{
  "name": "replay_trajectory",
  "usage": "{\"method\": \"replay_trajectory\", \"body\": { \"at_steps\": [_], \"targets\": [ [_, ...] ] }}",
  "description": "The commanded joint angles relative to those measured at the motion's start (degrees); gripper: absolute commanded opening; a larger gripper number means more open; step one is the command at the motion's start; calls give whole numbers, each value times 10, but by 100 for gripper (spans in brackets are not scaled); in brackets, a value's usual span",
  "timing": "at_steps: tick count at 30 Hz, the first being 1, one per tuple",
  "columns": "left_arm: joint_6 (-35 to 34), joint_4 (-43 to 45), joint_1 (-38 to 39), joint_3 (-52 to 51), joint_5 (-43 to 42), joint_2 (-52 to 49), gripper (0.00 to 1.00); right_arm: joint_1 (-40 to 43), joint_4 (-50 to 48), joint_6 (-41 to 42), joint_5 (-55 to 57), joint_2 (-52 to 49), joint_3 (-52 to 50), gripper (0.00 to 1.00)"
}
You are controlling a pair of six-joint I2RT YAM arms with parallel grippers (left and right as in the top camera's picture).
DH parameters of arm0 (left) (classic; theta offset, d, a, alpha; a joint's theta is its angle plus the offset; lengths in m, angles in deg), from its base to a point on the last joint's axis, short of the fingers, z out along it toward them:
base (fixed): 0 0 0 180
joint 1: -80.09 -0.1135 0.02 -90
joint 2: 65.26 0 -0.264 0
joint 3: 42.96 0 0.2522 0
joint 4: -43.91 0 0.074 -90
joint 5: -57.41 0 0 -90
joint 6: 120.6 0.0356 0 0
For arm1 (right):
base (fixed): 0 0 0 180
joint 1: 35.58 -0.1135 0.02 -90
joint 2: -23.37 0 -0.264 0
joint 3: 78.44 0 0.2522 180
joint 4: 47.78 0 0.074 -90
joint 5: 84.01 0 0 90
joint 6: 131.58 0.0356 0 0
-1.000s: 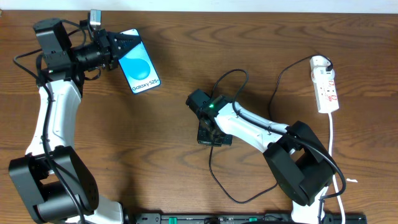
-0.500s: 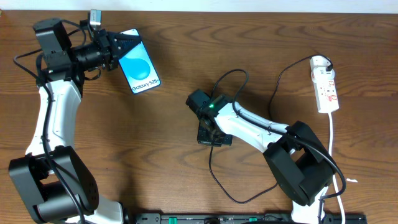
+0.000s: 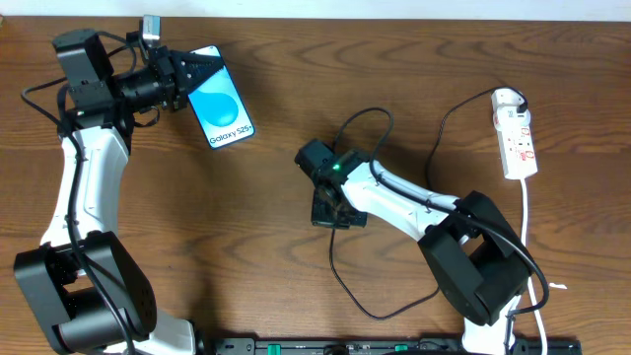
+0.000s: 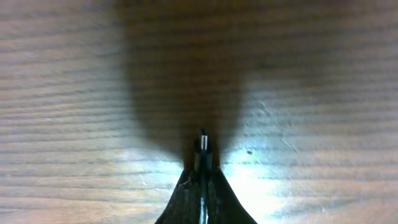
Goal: Plug charger to phone and switch on socket
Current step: 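Lift the plug with the right gripper toward the phone's bottom port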
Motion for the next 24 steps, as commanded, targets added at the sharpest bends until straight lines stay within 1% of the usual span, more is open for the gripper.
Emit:
{"method": "replay_trajectory", "body": {
  "at_steps": [1, 6, 9, 16, 21, 24],
  "targets": [
    [10, 3, -2, 13, -14, 17, 8, 13, -8, -38, -12, -1, -2, 1],
    [10, 3, -2, 13, -14, 17, 7, 36, -18, -60, -53, 1, -2, 1],
    [10, 4, -2, 13, -13, 17, 7, 55, -24, -88, -93, 2, -2, 1],
    [10, 6, -2, 13, -12, 17, 7, 96, -56, -176, -251, 2, -2, 1],
    [10, 6, -7, 13, -12, 17, 8, 112, -78, -215, -332, 2, -2, 1],
    [10, 6, -14, 13, -12, 17, 7, 118, -91, -259, -389, 2, -2, 1]
  ]
}}
